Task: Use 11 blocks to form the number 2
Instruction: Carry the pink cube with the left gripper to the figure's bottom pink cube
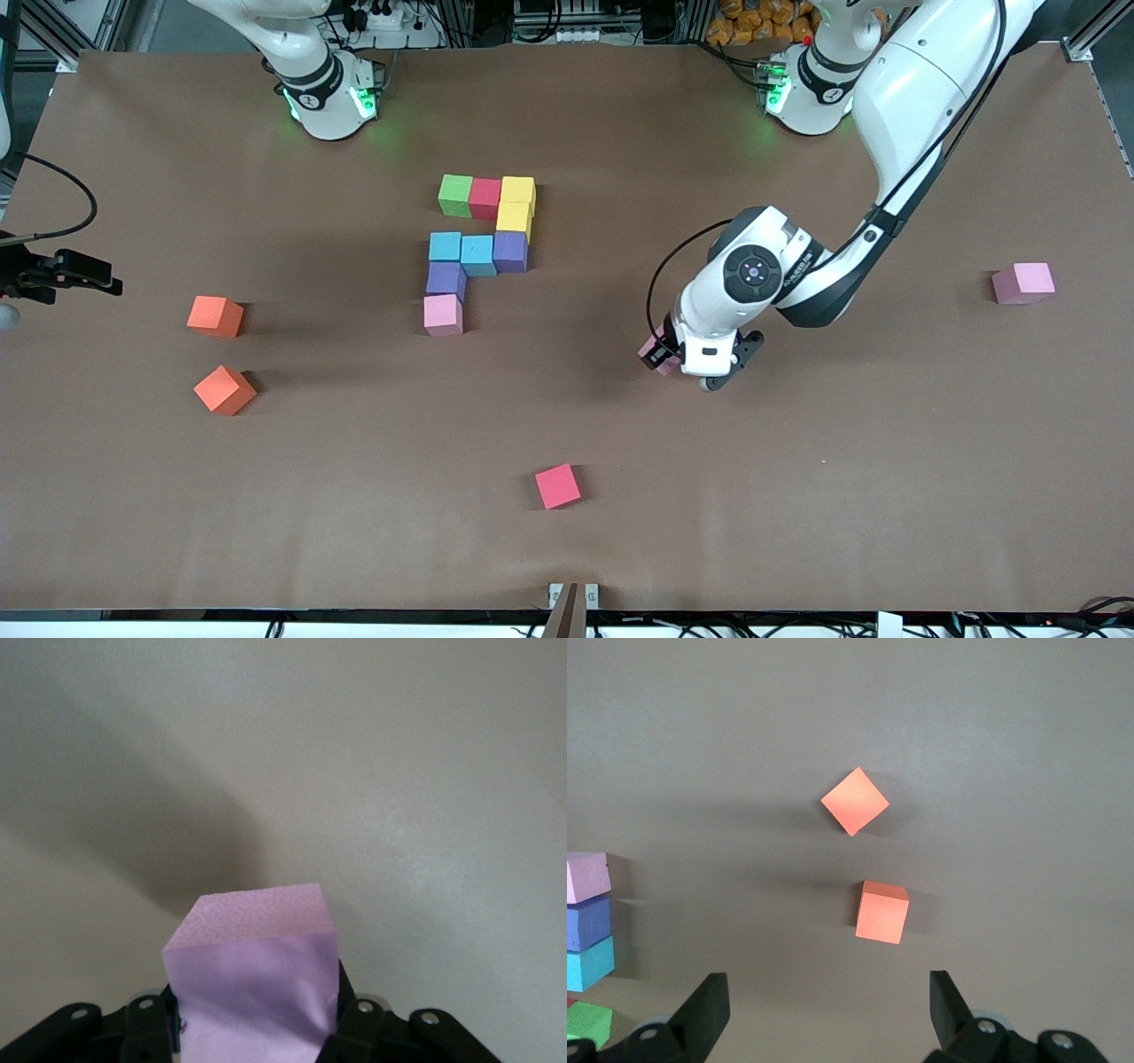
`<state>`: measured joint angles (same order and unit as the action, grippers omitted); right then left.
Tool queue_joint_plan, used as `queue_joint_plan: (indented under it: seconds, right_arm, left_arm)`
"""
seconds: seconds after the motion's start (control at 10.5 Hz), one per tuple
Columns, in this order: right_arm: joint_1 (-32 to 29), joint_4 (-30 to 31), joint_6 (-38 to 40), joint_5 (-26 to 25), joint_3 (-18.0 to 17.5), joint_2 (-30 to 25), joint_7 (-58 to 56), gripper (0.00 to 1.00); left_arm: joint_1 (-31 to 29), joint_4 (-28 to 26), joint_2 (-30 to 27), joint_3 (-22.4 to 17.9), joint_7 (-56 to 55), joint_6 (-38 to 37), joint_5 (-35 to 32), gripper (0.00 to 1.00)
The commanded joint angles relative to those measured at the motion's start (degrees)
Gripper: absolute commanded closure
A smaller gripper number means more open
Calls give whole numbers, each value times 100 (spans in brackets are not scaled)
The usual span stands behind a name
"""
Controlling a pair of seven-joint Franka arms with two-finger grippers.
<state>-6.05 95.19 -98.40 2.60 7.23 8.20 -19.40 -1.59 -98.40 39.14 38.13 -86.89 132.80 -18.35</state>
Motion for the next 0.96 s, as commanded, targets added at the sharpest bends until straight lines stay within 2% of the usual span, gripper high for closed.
queue_joint_plan:
  seconds: [0.0, 0.48, 0.67, 0.86]
  right_arm:
    - [-106, -62, 5, 92, -55, 77, -90, 0]
    - [-142, -62, 32, 92, -55, 85, -152, 0]
    - [-142, -62, 14, 92, -55, 85, -152, 0]
    - [-142, -62, 5, 92, -55, 112, -152, 0]
  left_arm:
    - [185, 188, -21, -16, -580, -114, 287, 91]
    - [844, 601, 154, -69, -2328, -114, 552, 90]
    - [1177, 1031, 365, -174, -3250, -114, 561, 90]
    - [1668, 1374, 541, -472, -3842, -105, 552, 90]
